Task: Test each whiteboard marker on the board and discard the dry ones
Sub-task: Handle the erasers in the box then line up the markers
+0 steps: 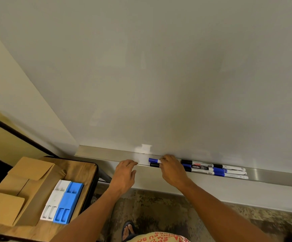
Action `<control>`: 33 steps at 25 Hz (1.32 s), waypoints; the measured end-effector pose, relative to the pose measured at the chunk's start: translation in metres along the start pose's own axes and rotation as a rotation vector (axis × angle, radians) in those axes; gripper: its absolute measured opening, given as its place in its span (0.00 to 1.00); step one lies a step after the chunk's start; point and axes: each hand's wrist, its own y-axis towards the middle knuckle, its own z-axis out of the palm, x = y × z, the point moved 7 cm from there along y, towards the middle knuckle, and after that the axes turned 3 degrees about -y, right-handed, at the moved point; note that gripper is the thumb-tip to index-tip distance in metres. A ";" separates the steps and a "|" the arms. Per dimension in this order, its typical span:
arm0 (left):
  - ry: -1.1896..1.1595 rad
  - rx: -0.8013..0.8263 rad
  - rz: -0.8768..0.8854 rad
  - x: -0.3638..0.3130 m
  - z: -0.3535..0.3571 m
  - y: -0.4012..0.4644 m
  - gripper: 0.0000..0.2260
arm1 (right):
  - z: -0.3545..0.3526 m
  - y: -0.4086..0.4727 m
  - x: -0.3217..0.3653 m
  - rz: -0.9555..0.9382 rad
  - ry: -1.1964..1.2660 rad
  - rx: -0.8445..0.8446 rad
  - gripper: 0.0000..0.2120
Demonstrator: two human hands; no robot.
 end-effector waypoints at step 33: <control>0.028 0.129 -0.044 -0.048 0.042 0.025 0.23 | -0.003 -0.032 -0.014 -0.009 0.111 0.114 0.31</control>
